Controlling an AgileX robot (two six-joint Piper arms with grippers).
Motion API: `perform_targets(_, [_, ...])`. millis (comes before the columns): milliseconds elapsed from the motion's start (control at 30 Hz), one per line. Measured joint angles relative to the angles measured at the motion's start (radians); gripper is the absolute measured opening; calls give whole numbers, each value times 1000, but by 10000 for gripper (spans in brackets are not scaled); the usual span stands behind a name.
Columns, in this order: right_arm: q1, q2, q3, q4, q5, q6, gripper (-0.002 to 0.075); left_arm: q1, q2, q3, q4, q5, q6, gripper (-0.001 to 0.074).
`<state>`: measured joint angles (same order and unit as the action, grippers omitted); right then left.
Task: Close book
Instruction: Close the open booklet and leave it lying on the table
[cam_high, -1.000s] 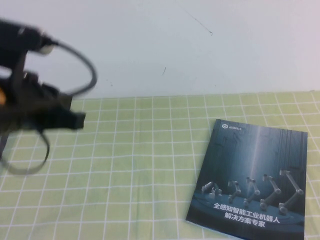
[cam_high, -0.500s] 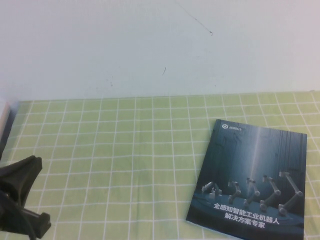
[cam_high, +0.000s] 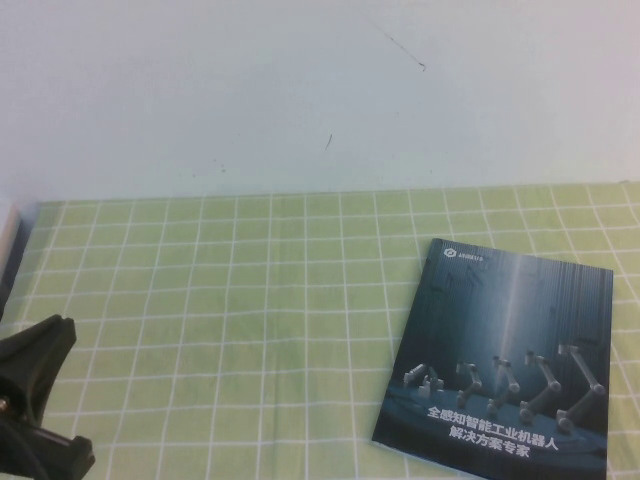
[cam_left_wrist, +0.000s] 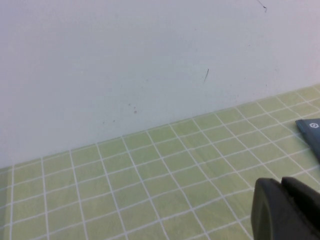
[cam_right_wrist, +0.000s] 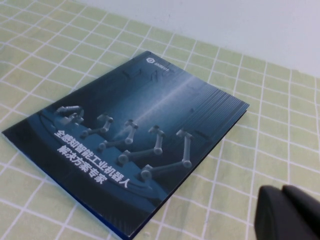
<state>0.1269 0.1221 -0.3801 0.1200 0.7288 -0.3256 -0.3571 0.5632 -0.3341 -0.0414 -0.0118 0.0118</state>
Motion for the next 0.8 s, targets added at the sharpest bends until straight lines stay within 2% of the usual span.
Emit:
perform_targets(467, [0,0,0,2,0,0,-3,0,-10,6,0,92,0,-3])
perform_targets(533, [0,0,0,2,0,0,-3,15,-55,6,0,155,0,-4])
perform_targets(800, [0,0,0,4,-2,-1,-3,173,-343,6,15,524,0,-4])
